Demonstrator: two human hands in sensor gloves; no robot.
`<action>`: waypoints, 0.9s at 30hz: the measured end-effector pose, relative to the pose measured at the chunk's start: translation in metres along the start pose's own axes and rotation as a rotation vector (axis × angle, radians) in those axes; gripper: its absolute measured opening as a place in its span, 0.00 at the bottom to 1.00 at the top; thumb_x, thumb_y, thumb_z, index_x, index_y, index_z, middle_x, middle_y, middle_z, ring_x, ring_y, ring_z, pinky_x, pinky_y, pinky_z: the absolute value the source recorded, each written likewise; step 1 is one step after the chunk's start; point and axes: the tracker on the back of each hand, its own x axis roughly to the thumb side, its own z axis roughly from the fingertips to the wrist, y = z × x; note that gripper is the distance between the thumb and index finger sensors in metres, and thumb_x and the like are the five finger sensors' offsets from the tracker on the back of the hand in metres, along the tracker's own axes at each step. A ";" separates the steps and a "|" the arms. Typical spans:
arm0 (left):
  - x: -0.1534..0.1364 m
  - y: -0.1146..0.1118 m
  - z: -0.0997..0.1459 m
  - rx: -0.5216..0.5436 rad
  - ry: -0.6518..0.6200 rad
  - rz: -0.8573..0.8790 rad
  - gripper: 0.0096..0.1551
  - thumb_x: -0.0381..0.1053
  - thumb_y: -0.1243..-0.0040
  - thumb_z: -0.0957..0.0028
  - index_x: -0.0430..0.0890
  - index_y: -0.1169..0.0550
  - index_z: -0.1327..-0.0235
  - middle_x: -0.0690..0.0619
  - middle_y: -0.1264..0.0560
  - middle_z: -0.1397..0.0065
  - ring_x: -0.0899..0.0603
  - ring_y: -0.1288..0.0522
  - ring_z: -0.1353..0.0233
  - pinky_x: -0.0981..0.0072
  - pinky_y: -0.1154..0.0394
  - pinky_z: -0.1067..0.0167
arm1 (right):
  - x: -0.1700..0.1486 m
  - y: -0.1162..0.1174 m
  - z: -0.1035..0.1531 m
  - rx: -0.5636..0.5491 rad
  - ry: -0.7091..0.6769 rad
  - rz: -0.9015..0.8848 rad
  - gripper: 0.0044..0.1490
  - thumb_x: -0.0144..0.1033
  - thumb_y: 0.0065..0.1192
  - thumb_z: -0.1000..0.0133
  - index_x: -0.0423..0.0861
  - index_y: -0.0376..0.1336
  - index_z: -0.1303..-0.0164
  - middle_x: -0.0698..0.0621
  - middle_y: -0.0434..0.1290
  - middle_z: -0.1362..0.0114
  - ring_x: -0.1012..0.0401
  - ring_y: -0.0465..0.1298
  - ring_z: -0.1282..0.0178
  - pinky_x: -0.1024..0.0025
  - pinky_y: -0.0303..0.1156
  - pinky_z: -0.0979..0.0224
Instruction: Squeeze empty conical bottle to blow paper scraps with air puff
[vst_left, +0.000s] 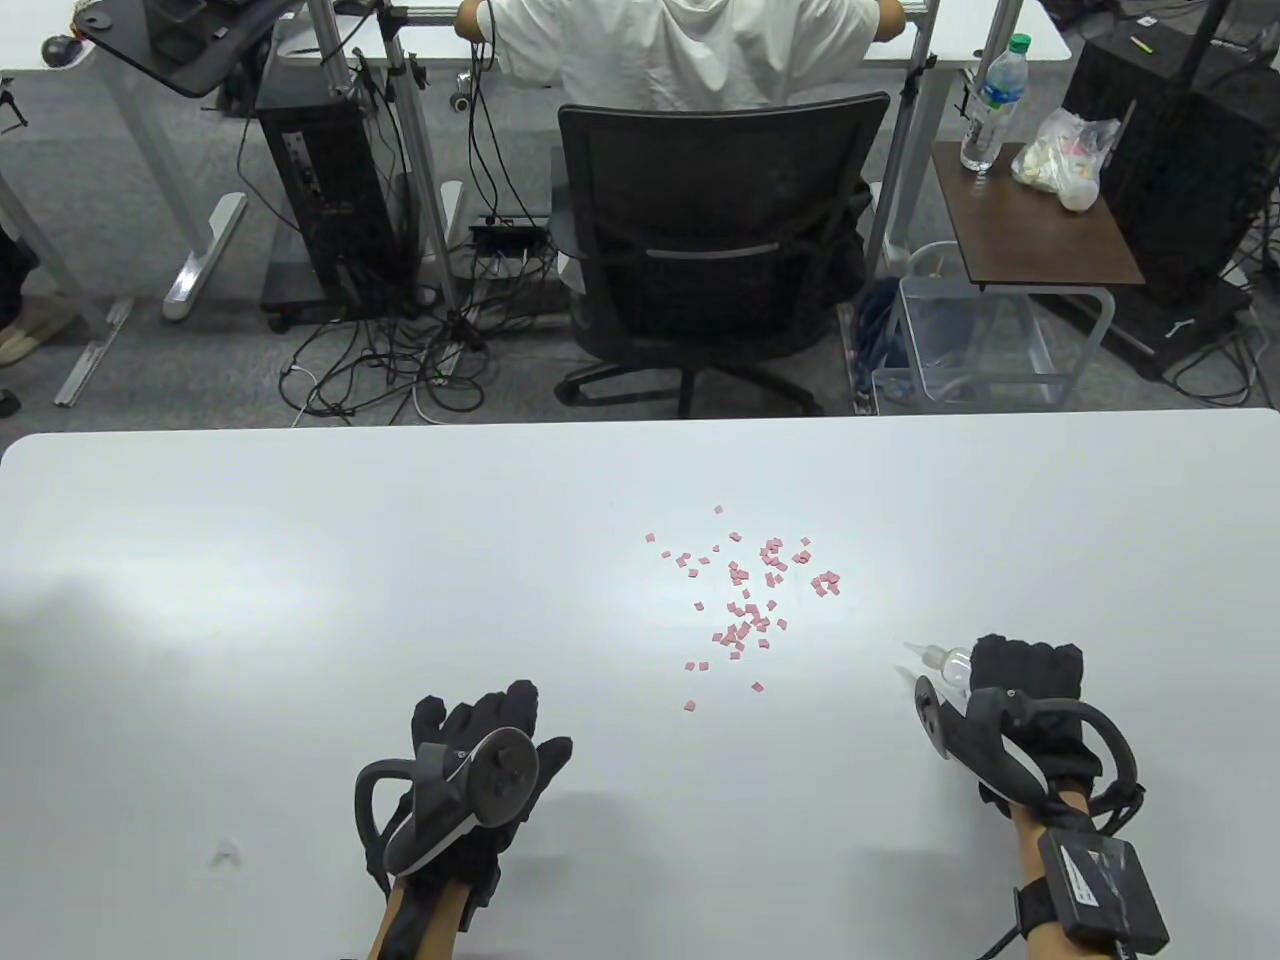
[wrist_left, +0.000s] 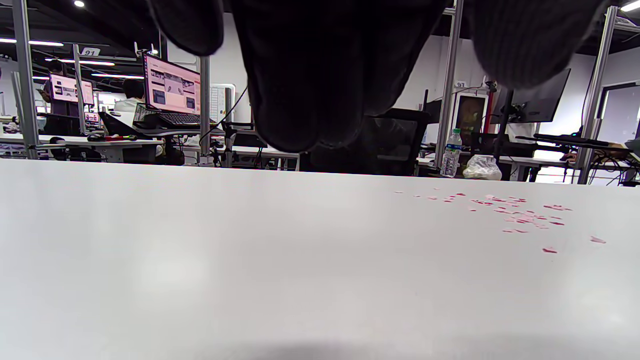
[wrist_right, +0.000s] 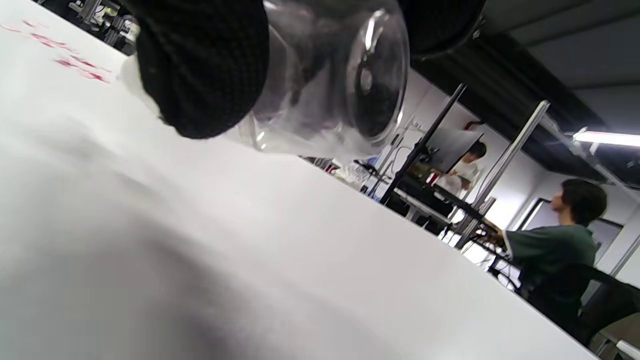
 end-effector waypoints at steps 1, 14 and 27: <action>0.000 0.000 0.000 0.000 0.000 0.000 0.44 0.71 0.42 0.43 0.49 0.29 0.19 0.47 0.24 0.23 0.41 0.20 0.27 0.34 0.45 0.21 | 0.000 0.001 0.000 0.008 -0.007 -0.013 0.39 0.45 0.78 0.54 0.46 0.71 0.31 0.46 0.81 0.35 0.52 0.81 0.35 0.45 0.68 0.20; 0.001 0.000 0.000 -0.007 -0.003 -0.006 0.44 0.71 0.42 0.43 0.49 0.29 0.19 0.46 0.24 0.23 0.41 0.21 0.27 0.34 0.45 0.21 | 0.014 -0.012 0.005 -0.039 -0.161 -0.069 0.45 0.50 0.78 0.55 0.49 0.67 0.26 0.48 0.78 0.29 0.52 0.78 0.29 0.45 0.65 0.19; 0.001 0.000 0.000 -0.003 -0.005 -0.003 0.44 0.71 0.42 0.43 0.49 0.29 0.19 0.46 0.24 0.23 0.41 0.21 0.27 0.34 0.45 0.21 | 0.025 -0.021 0.000 -0.048 -0.191 -0.053 0.44 0.49 0.78 0.55 0.49 0.68 0.27 0.48 0.79 0.30 0.52 0.79 0.31 0.45 0.67 0.20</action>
